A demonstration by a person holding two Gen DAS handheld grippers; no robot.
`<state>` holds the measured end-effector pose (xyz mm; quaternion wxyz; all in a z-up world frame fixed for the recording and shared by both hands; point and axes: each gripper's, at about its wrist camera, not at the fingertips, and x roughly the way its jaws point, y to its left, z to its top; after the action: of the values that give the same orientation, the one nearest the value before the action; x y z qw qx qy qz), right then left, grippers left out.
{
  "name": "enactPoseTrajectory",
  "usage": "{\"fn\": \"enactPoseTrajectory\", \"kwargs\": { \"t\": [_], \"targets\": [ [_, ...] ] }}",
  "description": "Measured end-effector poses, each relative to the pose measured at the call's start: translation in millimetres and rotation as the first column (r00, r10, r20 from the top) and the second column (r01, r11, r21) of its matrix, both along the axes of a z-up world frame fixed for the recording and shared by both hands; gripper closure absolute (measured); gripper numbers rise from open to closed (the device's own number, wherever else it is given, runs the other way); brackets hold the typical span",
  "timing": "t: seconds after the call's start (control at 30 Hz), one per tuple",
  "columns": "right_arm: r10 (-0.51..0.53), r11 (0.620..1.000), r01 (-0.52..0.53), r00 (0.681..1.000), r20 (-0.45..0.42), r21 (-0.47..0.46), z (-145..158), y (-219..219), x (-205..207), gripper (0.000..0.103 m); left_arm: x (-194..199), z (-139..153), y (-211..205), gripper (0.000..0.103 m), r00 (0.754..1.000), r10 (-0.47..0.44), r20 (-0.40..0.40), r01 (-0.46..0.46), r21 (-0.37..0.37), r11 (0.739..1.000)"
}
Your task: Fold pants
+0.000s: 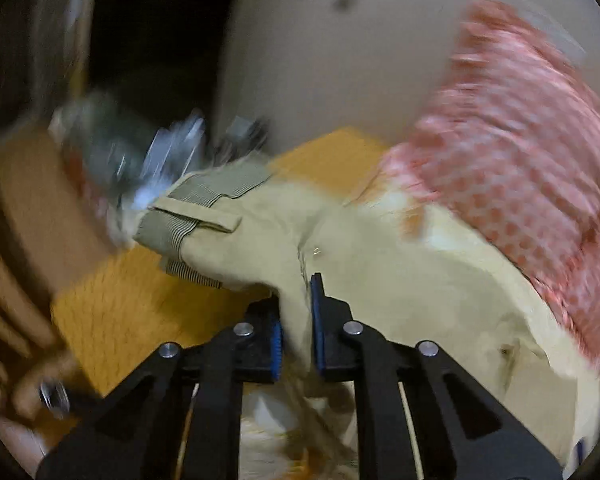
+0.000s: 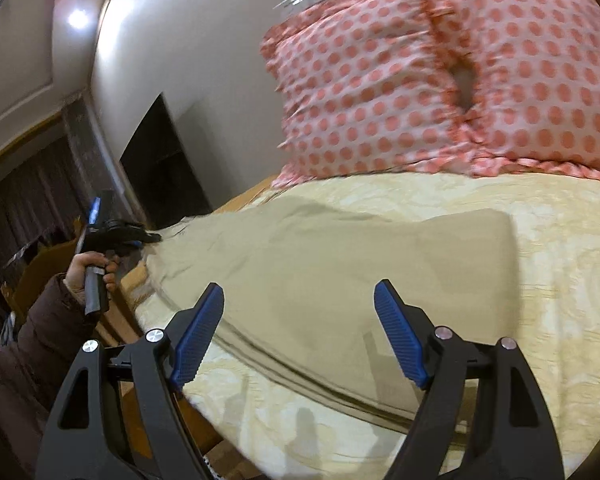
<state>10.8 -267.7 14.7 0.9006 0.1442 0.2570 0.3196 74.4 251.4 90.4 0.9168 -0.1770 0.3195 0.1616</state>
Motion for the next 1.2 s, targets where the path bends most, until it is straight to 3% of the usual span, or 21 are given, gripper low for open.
{"fn": "enactPoseTrajectory", "kwargs": {
  "t": [0.1, 0.13, 0.2, 0.23, 0.27, 0.3, 0.43, 0.5, 0.53, 0.6, 0.63, 0.67, 0.7, 0.77, 0.83, 0.87, 0.9, 1.0, 1.03, 1.1, 1.2],
  "targets": [
    [-0.063, 0.997, 0.063, 0.998, 0.001, 0.036, 1, -25, -2, 0.024, 9, 45, -81, 0.094, 0.977, -0.201, 0.073, 0.189, 0.144, 0.971],
    [-0.084, 0.995, 0.084, 0.996, 0.001, 0.046, 2, -32, -3, 0.024, 10, 54, -109, 0.094, 0.958, -0.274, 0.085, 0.255, 0.189, 0.948],
    [-0.129, 0.989, 0.129, 0.992, 0.0, 0.077, 2, -49, -6, 0.024, 5, 66, -180, 0.094, 0.882, -0.462, 0.092, 0.421, 0.282, 0.862],
    [-0.15, 0.984, 0.15, 0.989, -0.006, 0.095, 2, -57, -7, 0.023, -2, 65, -220, 0.094, 0.823, -0.562, 0.081, 0.511, 0.324, 0.796],
    [-0.18, 0.975, 0.181, 0.983, -0.022, 0.126, 1, -69, -8, 0.022, -7, 61, -245, 0.094, 0.779, -0.624, 0.068, 0.569, 0.344, 0.747],
    [-0.198, 0.968, 0.202, 0.979, -0.038, 0.151, -1, -78, -9, 0.021, -15, 49, -282, 0.094, 0.705, -0.708, 0.032, 0.653, 0.36, 0.667],
    [-0.245, 0.927, 0.279, 0.956, -0.16, 0.249, -14, -112, -2, 0.02, -36, -12, -363, 0.094, 0.479, -0.868, -0.13, 0.853, 0.302, 0.425],
    [-0.234, 0.918, 0.286, 0.95, -0.205, 0.274, -19, -119, 4, 0.02, -50, -44, -388, 0.094, 0.396, -0.891, -0.221, 0.898, 0.295, 0.326],
    [-0.224, 0.916, 0.284, 0.948, -0.225, 0.283, -21, -120, 8, 0.02, -56, -55, -394, 0.094, 0.392, -0.883, -0.256, 0.898, 0.316, 0.307],
    [-0.177, 0.916, 0.266, 0.94, -0.291, 0.302, -27, -118, 25, 0.02, -63, -62, -390, 0.089, 0.394, -0.878, -0.271, 0.894, 0.333, 0.298],
    [-0.162, 0.917, 0.26, 0.935, -0.315, 0.303, -28, -117, 32, 0.02, -64, -57, -384, 0.085, 0.386, -0.885, -0.259, 0.902, 0.307, 0.303],
    [-0.144, 0.923, 0.254, 0.925, -0.352, 0.289, -32, -113, 44, 0.02, -65, -50, -373, 0.076, 0.375, -0.897, -0.234, 0.912, 0.268, 0.311],
    [-0.14, 0.929, 0.252, 0.916, -0.375, 0.269, -35, -109, 50, 0.021, -67, -37, -357, 0.057, 0.371, -0.911, -0.181, 0.918, 0.22, 0.33],
    [-0.133, 0.952, 0.233, 0.9, -0.415, 0.201, -39, -98, 69, 0.026, -70, -13, -330, 0.029, 0.403, -0.912, -0.08, 0.904, 0.191, 0.383],
    [-0.124, 0.966, 0.21, 0.888, -0.443, 0.152, -43, -88, 81, 0.033, -55, 6, -293, 0.027, 0.512, -0.859, -0.011, 0.842, 0.204, 0.499],
    [-0.13, 0.971, 0.204, 0.885, -0.447, 0.123, -44, -83, 86, 0.037, -40, 9, -268, 0.027, 0.59, -0.808, -0.004, 0.791, 0.204, 0.577],
    [-0.143, 0.976, 0.201, 0.883, -0.447, 0.086, -44, -79, 93, 0.038, -24, 7, -251, 0.027, 0.638, -0.77, -0.013, 0.757, 0.192, 0.625],
    [-0.141, 0.979, 0.191, 0.88, -0.453, 0.066, -45, -76, 108, 0.04, 28, -15, -202, 0.029, 0.751, -0.652, -0.102, 0.66, 0.096, 0.745],
    [-0.138, 0.98, 0.189, 0.878, -0.459, 0.065, -45, -75, 112, 0.043, 45, -25, -188, 0.03, 0.766, -0.63, -0.128, 0.638, 0.033, 0.769],
    [-0.126, 0.981, 0.181, 0.875, -0.468, 0.074, -48, -76, 116, 0.05, 69, -42, -171, 0.035, 0.755, -0.638, -0.152, 0.63, -0.101, 0.77],
    [-0.109, 0.983, 0.167, 0.874, -0.474, 0.082, -53, -80, 120, 0.062, 90, -57, -171, 0.036, 0.712, -0.682, -0.165, 0.648, -0.22, 0.729]
  ]
}}
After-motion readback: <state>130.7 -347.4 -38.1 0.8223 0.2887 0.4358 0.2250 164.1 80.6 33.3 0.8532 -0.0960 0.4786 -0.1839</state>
